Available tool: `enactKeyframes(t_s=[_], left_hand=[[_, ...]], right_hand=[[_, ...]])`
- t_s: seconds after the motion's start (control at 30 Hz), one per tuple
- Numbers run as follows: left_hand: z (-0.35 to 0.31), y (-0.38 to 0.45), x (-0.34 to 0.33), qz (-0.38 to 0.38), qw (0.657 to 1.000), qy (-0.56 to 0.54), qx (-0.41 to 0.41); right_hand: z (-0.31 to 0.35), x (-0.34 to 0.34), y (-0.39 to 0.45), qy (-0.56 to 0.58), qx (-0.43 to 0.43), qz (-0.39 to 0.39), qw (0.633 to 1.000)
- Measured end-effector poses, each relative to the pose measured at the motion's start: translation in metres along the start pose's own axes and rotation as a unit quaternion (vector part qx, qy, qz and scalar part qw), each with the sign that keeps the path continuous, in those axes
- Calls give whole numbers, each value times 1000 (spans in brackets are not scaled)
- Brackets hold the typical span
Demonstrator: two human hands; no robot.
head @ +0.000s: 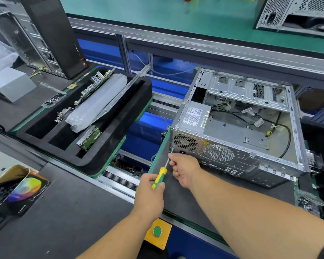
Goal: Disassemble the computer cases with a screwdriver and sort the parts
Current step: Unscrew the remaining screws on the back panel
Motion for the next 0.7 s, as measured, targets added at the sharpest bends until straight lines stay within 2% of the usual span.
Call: enactKeyframes(t_s=[0.13, 0.27, 0.33, 0.43, 0.6, 0.63, 0.7], left_hand=[[-7, -1, 3, -52, 988, 109, -91], [-5, -6, -3, -42, 991, 95, -84], [-2, -6, -6, -30, 997, 57, -45], [2, -3, -9, -4, 997, -49, 55], [-1, 4, -4, 44, 985, -111, 128], [-2, 5, -3, 66, 974, -139, 169], [-4, 1, -3, 138, 922, -219, 288]], right_hand=[[2, -3, 0, -20, -15, -1, 1000], [-2, -3, -5, -45, -26, 38, 998], [-6, -4, -6, -43, -25, 57, 997], [-8, -4, -4, -33, -21, 69, 997], [-9, -4, -2, -31, -16, 77, 996], [-9, -5, -2, -31, -13, 77, 996], [-8, -5, -1, -37, -8, 73, 997]])
Point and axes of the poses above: each hand's wrist, its own y-axis towards the middle knuckle, its own x-axis out of the back of the hand, z = x × y, the point moved 4 cm from there along y, towards the middle knuckle, and after that the axes turned 13 degrees about -z, right-handed, at the moved point
